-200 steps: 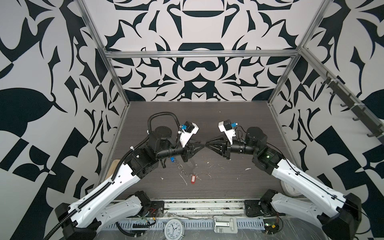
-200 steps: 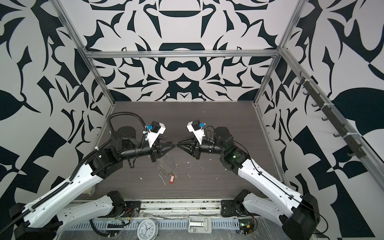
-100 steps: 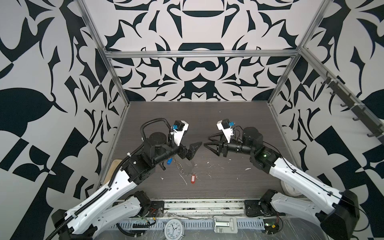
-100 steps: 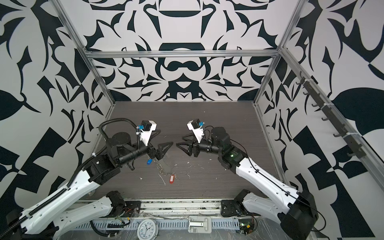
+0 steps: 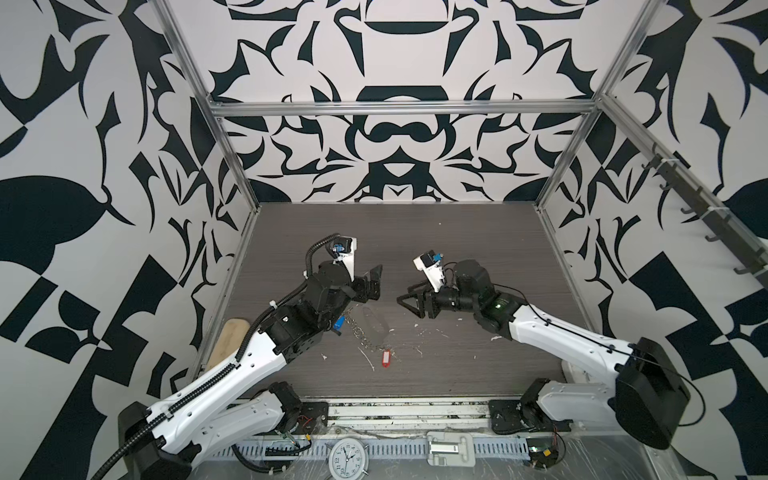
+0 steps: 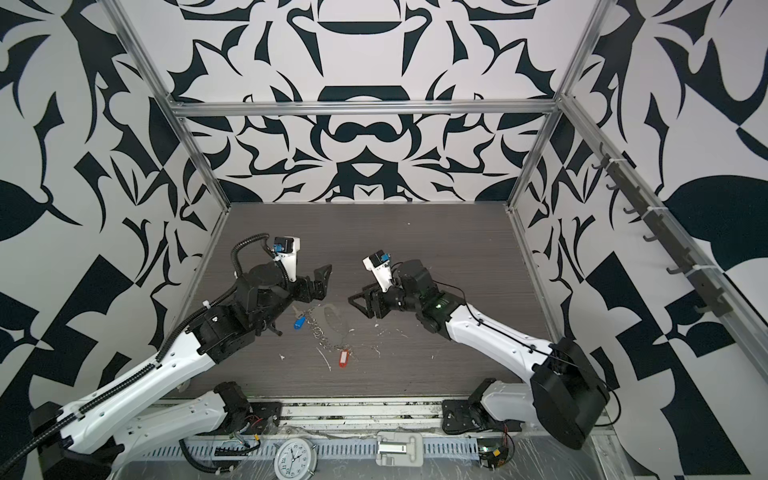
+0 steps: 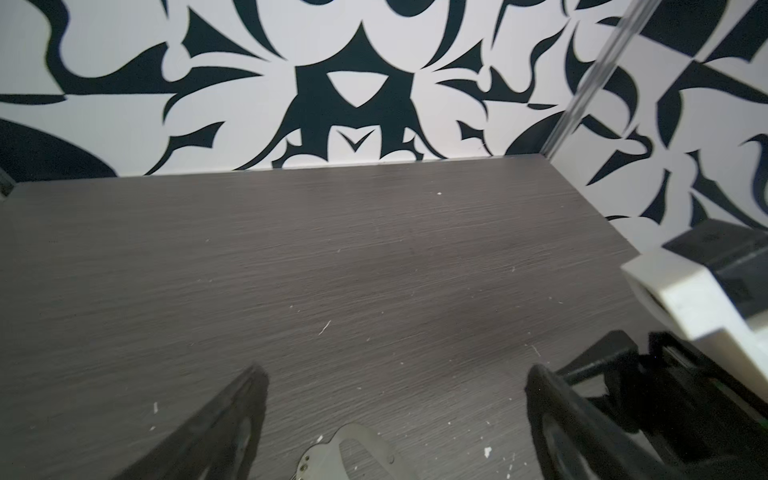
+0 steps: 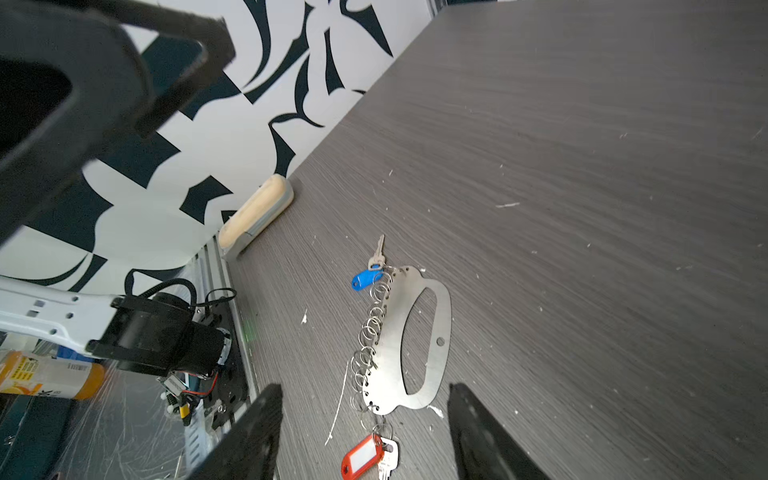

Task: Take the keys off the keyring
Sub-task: 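Lower both grippers toward the metal key plate lying on the table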

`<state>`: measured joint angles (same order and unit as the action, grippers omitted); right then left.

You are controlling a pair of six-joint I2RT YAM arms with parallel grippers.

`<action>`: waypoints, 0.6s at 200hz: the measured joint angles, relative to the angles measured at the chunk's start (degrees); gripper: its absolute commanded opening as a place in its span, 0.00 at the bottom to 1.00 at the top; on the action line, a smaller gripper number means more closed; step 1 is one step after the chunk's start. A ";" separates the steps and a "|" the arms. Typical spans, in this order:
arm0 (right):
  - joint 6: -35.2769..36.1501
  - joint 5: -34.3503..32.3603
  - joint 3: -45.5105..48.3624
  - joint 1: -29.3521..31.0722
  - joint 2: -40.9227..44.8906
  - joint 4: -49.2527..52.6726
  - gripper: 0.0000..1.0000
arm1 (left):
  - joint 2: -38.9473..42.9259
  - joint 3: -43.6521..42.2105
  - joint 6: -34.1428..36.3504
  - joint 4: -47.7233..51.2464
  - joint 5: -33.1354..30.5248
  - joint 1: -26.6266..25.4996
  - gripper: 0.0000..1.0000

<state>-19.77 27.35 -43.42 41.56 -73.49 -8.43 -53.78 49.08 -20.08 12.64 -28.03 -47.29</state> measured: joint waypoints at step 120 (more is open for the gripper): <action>2.10 -12.46 2.51 8.79 -4.81 2.56 0.61 | -4.83 -3.69 -9.20 4.87 4.55 0.57 0.80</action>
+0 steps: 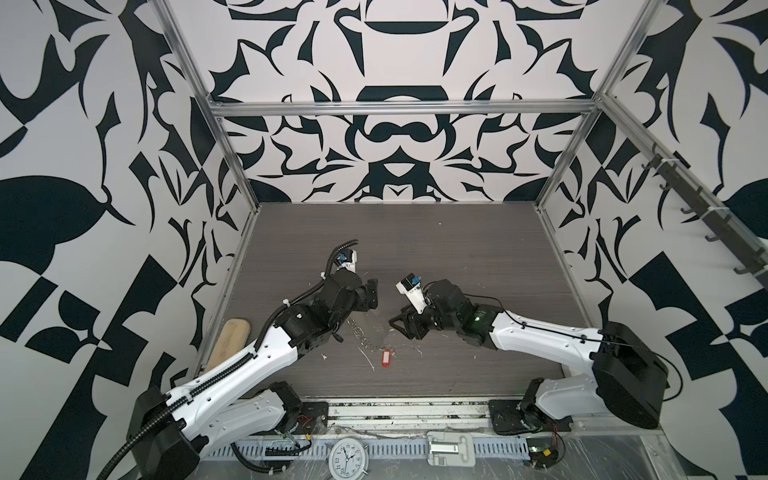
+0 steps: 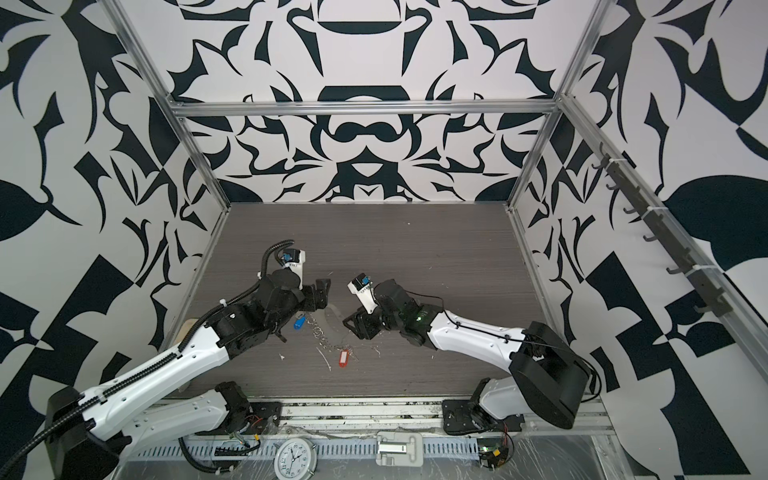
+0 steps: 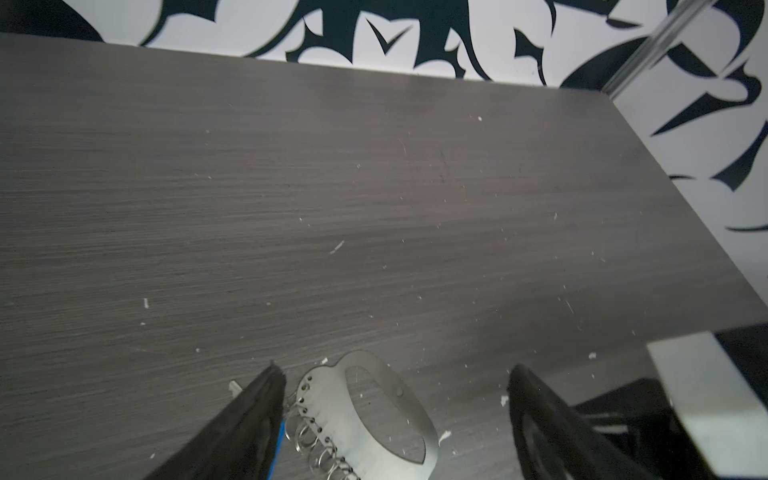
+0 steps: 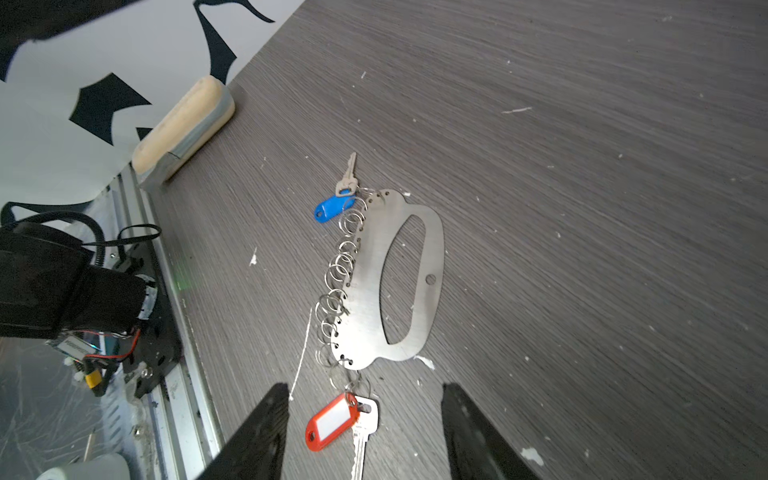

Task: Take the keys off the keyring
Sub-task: 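Lower both grippers toward the metal key plate lying on the table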

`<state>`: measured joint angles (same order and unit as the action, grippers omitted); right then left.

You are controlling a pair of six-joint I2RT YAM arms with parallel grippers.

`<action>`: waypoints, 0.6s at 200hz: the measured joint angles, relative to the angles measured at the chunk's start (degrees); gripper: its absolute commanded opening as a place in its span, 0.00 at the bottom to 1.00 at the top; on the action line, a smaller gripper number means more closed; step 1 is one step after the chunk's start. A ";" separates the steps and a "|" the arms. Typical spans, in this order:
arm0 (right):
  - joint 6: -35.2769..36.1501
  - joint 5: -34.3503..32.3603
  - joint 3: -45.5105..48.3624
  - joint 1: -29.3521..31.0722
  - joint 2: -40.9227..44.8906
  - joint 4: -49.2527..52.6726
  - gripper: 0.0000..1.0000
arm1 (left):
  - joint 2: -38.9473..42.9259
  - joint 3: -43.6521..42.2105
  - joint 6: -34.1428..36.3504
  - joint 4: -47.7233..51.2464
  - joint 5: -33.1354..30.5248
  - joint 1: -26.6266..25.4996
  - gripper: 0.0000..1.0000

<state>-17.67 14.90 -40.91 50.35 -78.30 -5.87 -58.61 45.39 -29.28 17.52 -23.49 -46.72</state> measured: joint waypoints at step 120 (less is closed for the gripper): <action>-0.13 -7.63 6.27 0.33 9.40 4.39 0.64 | -16.96 0.07 -7.06 14.99 9.46 -11.76 0.74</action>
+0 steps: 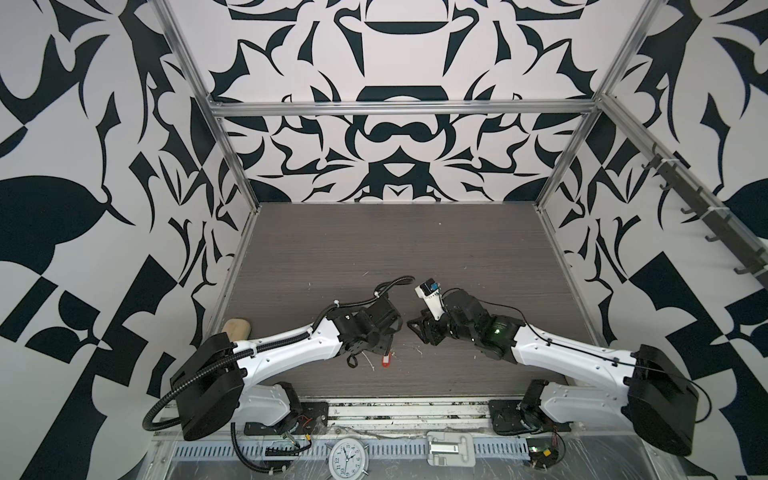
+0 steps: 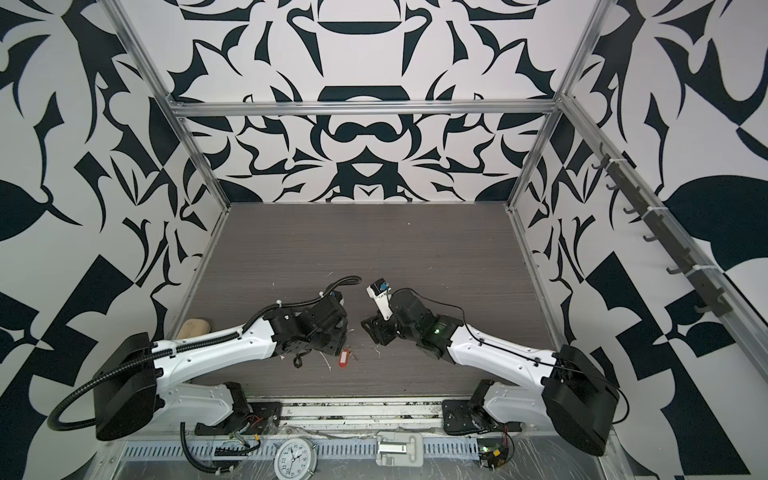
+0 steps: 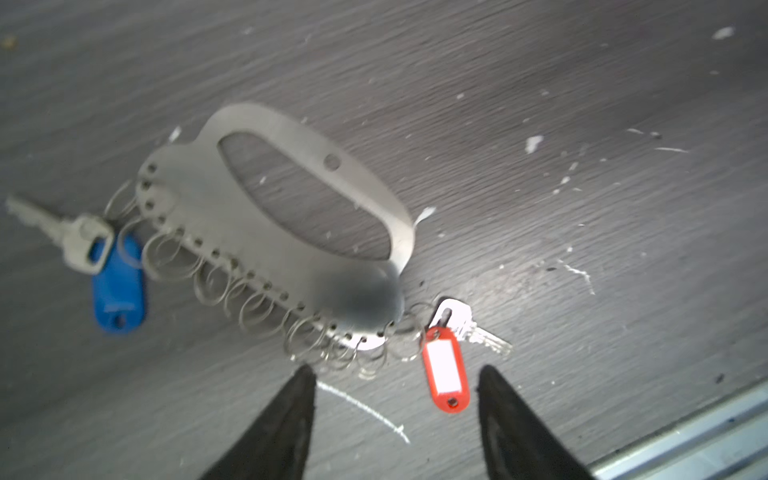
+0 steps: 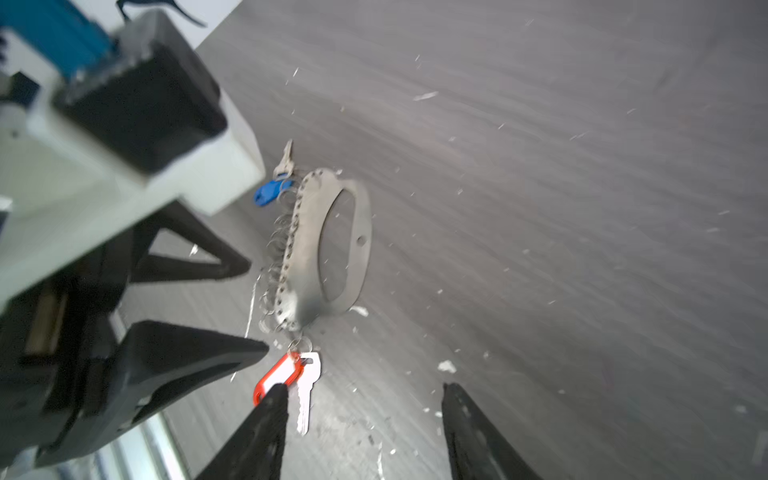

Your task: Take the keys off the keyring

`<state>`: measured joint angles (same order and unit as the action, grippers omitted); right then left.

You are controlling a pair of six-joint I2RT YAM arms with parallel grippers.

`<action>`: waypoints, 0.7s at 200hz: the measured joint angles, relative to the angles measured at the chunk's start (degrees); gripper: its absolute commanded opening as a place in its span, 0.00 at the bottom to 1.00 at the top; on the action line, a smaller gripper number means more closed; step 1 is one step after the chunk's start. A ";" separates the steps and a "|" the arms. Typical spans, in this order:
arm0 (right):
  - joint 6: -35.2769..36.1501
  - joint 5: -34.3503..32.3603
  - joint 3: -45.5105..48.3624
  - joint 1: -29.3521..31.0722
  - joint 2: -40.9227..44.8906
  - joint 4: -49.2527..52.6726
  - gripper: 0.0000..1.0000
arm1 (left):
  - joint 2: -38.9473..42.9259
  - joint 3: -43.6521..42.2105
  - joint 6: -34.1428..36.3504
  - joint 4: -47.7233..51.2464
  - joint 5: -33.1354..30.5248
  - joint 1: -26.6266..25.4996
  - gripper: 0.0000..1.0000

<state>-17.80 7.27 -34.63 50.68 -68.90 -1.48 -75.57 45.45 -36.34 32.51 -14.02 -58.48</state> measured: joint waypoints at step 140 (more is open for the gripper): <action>7.52 -15.98 -10.73 18.25 -23.63 3.04 0.99 | 17.05 0.59 -5.70 6.71 -18.58 0.17 0.97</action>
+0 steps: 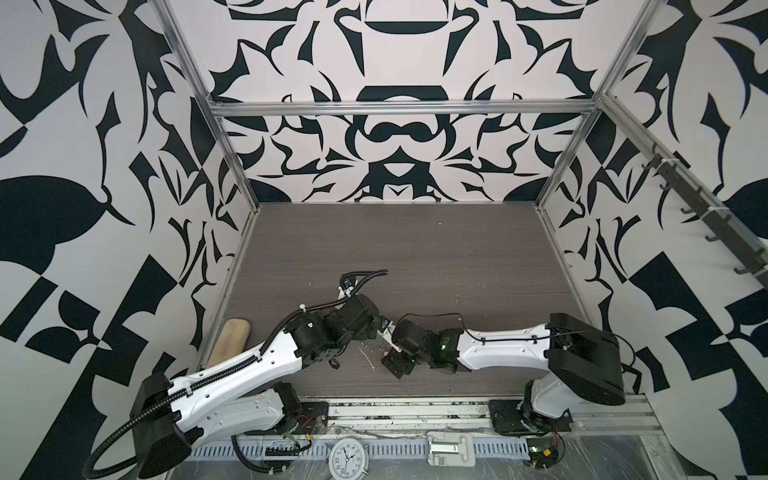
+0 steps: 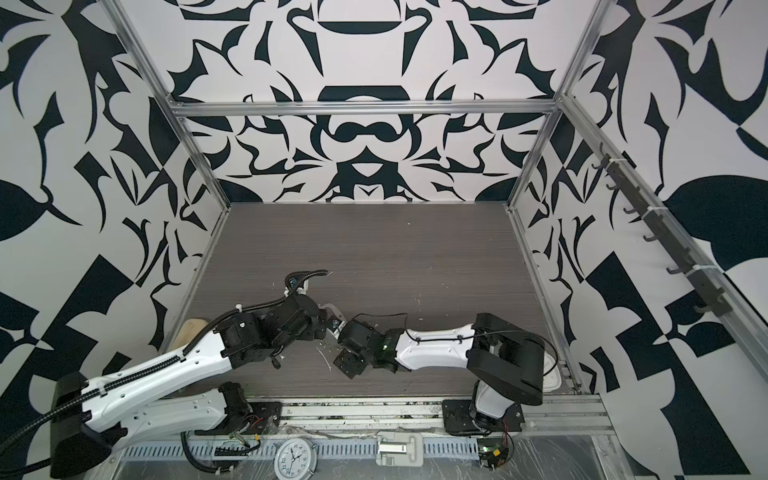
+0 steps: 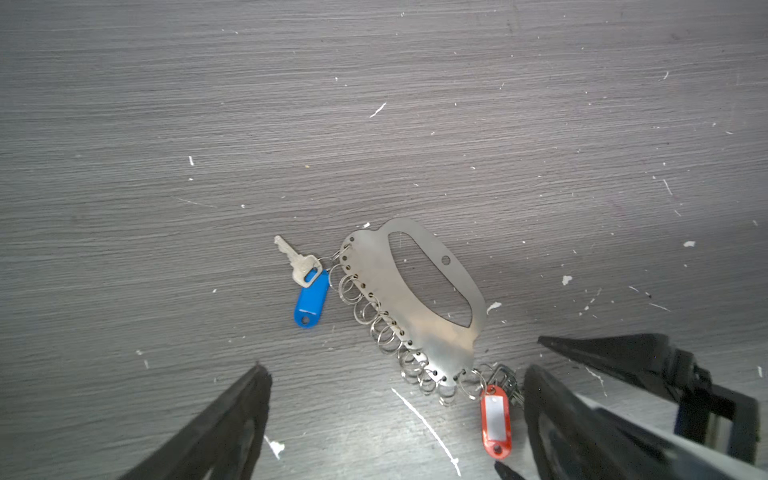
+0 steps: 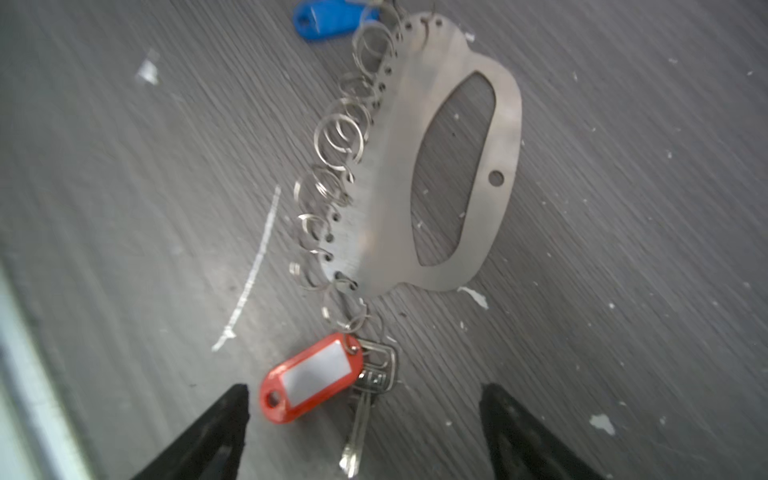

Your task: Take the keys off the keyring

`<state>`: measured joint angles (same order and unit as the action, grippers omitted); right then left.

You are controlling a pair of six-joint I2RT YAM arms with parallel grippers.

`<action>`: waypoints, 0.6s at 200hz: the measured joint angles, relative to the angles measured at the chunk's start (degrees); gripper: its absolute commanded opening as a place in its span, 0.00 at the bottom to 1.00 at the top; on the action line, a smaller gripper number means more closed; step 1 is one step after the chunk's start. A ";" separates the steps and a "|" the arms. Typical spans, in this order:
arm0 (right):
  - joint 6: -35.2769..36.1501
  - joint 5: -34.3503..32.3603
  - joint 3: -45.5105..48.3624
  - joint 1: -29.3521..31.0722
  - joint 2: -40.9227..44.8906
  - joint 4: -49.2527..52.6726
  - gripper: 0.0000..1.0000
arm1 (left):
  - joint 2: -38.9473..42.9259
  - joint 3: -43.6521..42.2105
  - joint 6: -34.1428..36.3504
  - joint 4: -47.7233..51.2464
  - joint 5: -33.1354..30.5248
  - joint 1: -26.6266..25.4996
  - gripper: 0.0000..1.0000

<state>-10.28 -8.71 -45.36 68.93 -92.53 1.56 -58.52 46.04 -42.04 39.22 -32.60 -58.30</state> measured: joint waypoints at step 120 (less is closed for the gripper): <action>-0.68 -12.09 -4.63 -3.65 -4.24 8.87 0.84 | -1.31 -0.02 2.05 -3.10 1.01 0.11 0.97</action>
<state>-10.96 -20.80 -50.00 65.28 -96.77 10.44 -59.83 46.02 -39.99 36.12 -31.59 -58.19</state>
